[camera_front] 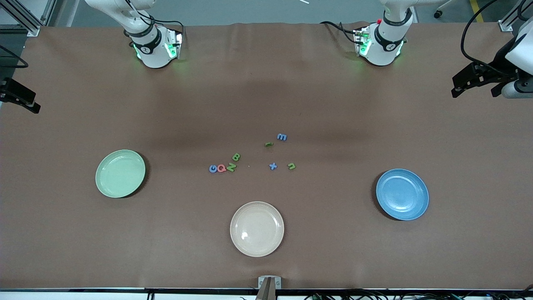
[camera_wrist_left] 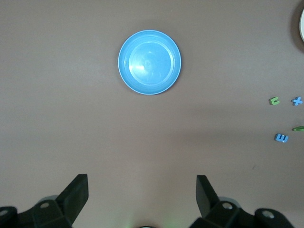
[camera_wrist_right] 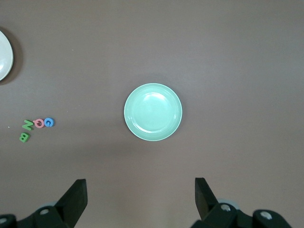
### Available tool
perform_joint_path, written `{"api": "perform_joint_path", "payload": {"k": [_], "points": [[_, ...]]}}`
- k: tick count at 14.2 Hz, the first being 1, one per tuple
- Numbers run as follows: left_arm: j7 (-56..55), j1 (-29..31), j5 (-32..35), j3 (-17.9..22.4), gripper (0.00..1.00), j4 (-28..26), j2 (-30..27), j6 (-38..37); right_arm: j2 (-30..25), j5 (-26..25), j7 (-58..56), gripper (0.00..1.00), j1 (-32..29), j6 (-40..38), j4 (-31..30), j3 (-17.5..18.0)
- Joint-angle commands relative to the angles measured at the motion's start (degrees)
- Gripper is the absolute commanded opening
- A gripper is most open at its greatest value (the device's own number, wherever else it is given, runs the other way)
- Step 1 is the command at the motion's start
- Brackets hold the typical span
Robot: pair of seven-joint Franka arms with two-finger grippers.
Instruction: Sort upper and lower case letters into plates
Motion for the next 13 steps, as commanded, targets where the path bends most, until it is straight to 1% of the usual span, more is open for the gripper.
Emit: {"api": "perform_joint_path", "payload": {"k": [1, 6, 8, 10, 12, 13], "points": [[1.4, 0.0, -0.2, 0.2, 1.0, 1.6, 0.7, -1.0, 0.6, 0.4, 0.3, 1.0, 0.0, -0.6, 1.3, 0.0], [1.9, 0.2, -0.3, 0.4, 1.0, 1.8, 0.9, -1.0, 0.6, 0.5, 0.3, 1.0, 0.1, -0.4, 1.3, 0.0], [1.1, 0.1, -0.2, 0.4, 1.0, 3.4, 2.7, -1.0, 0.6, 0.5, 0.5, 1.0, 0.1, -0.4, 1.3, 0.0], [0.9, -0.1, -0.7, 0.3, 1.0, 3.1, 3.4, -1.0, 0.6, 0.7, 0.8, 1.0, 0.2, -0.4, 1.3, 0.1], [-1.7, -1.0, -1.2, 0.0, 1.0, 3.3, 5.4, -1.0, 0.6, 0.7, 0.9, 1.0, 0.4, -0.3, 1.4, 0.1], [-5.2, -2.6, -1.2, -0.5, 1.0, 3.4, 6.4, -1.0, 0.6, 0.7, 1.0, 1.0, 0.5, -0.2, 1.4, 0.2]]}}
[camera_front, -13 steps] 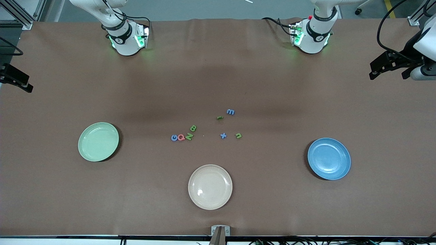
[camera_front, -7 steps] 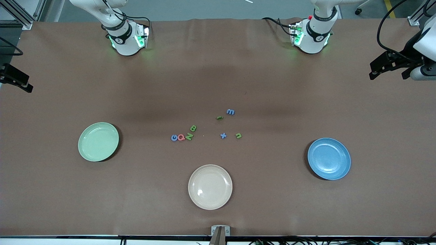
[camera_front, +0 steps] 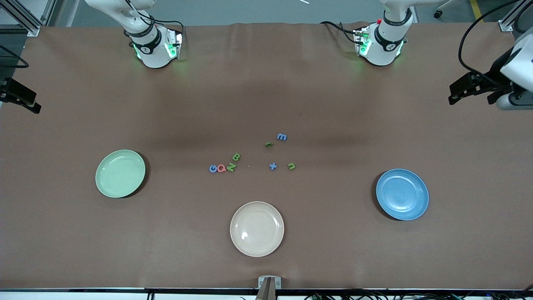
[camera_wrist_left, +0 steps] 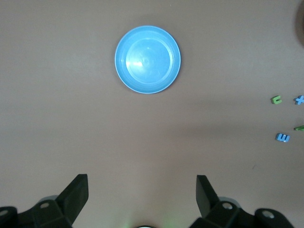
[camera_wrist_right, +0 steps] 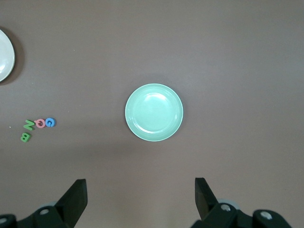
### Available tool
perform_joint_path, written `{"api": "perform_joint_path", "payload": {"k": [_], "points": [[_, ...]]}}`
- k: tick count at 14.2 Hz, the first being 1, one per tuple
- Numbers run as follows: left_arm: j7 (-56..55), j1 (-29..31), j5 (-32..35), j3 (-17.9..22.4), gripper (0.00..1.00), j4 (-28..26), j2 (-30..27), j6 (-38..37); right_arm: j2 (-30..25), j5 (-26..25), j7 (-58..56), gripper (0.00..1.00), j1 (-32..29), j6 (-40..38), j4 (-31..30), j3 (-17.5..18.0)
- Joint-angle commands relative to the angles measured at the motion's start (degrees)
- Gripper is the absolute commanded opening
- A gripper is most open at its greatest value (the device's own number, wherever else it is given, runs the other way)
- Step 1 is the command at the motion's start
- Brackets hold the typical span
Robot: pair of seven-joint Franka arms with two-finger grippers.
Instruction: Sort upper and lower case letters into plates
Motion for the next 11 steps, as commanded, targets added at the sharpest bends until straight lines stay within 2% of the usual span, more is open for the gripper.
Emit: {"api": "perform_joint_path", "payload": {"k": [1, 3, 5, 11], "points": [[-7.3, -3.3, -0.8, -0.7, 1.0, 2.4, 3.3, -0.7, 0.6, 0.8, 1.0, 1.0, 0.6, -0.3, 1.4, 0.2], [-12.3, -6.3, -0.8, -0.9, 1.0, 2.4, 6.0, 0.5, 0.8, 0.8, 1.1, 1.0, 2.8, 0.2, 1.4, 0.2], [-17.0, -9.5, -0.2, -0.9, 1.0, 2.0, 8.6, 5.7, 1.0, 0.8, 1.2, 1.0, 4.7, 0.2, 1.4, 0.2], [-28.7, -16.7, 0.1, -0.9, 1.0, 2.2, 17.7, 13.5, 3.1, 0.8, 10.2, 1.0, 11.1, 0.5, 1.3, 0.2]]}}
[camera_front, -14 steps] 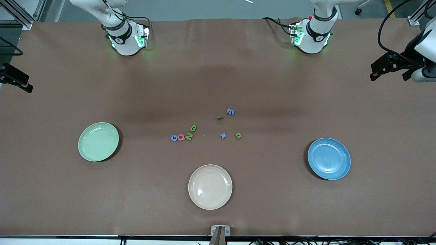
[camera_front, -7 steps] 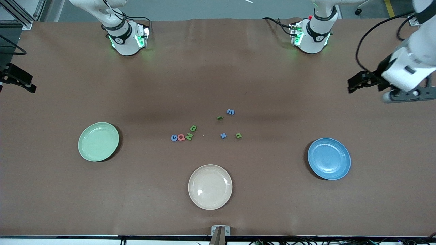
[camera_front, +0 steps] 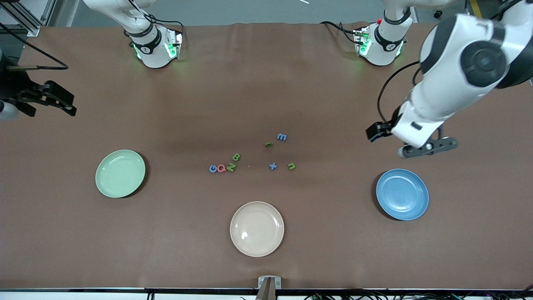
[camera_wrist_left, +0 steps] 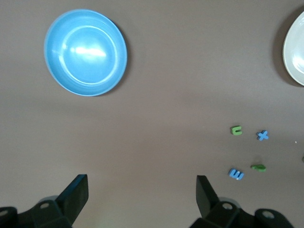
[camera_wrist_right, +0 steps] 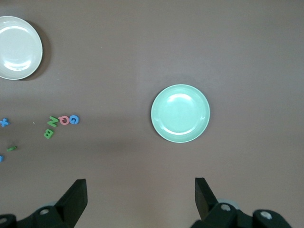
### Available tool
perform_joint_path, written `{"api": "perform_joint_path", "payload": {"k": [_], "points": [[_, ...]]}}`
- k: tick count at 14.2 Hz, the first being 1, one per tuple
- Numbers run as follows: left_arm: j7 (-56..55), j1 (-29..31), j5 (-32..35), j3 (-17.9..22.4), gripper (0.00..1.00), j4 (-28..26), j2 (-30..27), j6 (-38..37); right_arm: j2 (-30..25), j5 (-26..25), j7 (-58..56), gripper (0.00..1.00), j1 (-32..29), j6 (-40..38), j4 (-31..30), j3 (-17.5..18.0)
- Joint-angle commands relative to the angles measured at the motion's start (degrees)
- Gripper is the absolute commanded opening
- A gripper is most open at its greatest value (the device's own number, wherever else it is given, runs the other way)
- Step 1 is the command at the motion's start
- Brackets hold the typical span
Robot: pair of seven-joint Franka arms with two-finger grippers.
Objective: Sort upper and lower case letters into plates
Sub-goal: 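Reach the left gripper to the c while the right gripper reaches the B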
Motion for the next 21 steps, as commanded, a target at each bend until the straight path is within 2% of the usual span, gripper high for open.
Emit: {"api": "perform_joint_path", "payload": {"k": [1, 4, 10, 13, 17, 19, 21], "points": [[-2.9, -2.5, 0.1, 0.2, 1.0, 1.7, 4.6, 3.6, 2.2, 0.4, 4.7, 1.0, 4.3, 1.0, 1.2, -0.5], [-4.7, -4.7, 0.1, 0.1, 1.0, 1.8, 9.7, 9.2, 3.5, 0.4, 12.8, 1.0, 8.6, 4.7, 0.5, -0.5], [-14.1, -9.7, 0.1, 0.2, 0.99, 1.8, 17.2, 19.8, 13.1, 0.9, 22.7, 0.99, 16.0, 5.0, 0.3, -0.5], [-20.2, -12.7, 0.3, 0.5, 0.95, 2.0, 20.7, 23.6, 16.0, 0.9, 29.9, 1.0, 20.5, 12.8, -4.1, -0.5], [-30.8, -16.3, 3.0, 0.6, 0.88, 2.1, 25.7, 29.5, 19.3, 1.7, 35.7, 1.0, 24.6, 31.2, -14.6, -0.5], [-32.2, -17.6, 3.0, 0.8, 0.85, 2.1, 27.2, 31.0, 22.4, 2.0, 36.1, 1.0, 25.2, 33.8, -15.2, -0.5], [-32.6, -17.9, 3.0, 0.8, 0.79, 2.1, 28.7, 32.2, 25.1, 6.6, 36.0, 1.0, 25.7, 35.6, -15.2, -0.5]]}}
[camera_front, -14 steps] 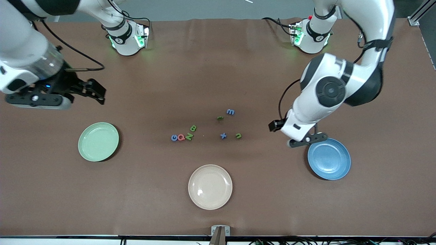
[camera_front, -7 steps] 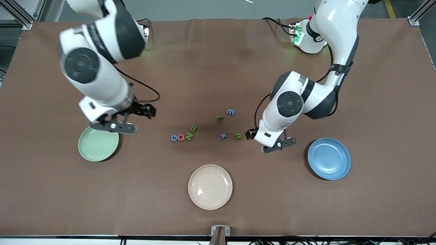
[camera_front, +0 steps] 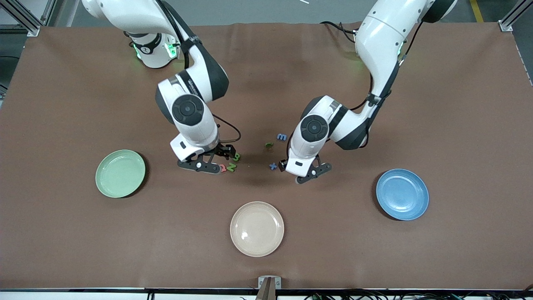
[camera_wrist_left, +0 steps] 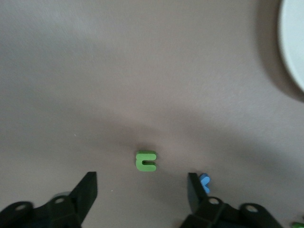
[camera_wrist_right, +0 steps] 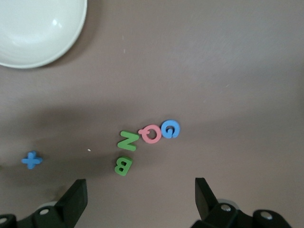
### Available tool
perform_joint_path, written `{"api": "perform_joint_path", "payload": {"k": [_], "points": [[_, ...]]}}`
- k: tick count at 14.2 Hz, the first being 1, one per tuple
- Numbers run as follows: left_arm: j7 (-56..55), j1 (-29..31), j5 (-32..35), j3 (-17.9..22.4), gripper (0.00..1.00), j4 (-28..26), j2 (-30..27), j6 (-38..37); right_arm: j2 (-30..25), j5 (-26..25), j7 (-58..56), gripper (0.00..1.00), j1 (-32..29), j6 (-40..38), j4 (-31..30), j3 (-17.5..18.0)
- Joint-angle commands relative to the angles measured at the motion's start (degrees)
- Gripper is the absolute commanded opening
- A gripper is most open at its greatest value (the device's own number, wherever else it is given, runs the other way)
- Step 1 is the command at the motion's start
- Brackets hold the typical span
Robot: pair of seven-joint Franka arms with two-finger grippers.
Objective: Sort upper and lower case letters into plates
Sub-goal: 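Reach the left gripper to the c while the right gripper reaches the B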
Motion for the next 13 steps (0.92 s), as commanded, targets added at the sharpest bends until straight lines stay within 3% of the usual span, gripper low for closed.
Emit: {"api": "perform_joint_path", "payload": {"k": [1, 5, 11, 13], "points": [[-1.4, -1.5, 1.1, 0.6, 0.78, 1.4, 2.1, 1.9, 2.5, 6.1, 0.5, 1.0, 0.6, 2.5, -0.5, -0.6], [-1.9, -1.7, 1.1, 0.8, 0.69, 1.4, 4.7, 4.7, 5.9, 6.9, 0.7, 1.0, 1.5, 4.4, -1.0, -0.6], [-2.0, -2.0, 3.8, 0.7, 0.52, 1.0, 5.7, 5.3, 6.1, 6.9, 6.0, 0.99, 4.4, 12.2, -6.6, -0.6], [-2.0, -1.9, 3.8, 0.7, 0.4, 1.1, 5.6, 5.3, 7.0, 6.9, 11.8, 0.98, 4.4, 12.6, -6.4, -0.6]]}}
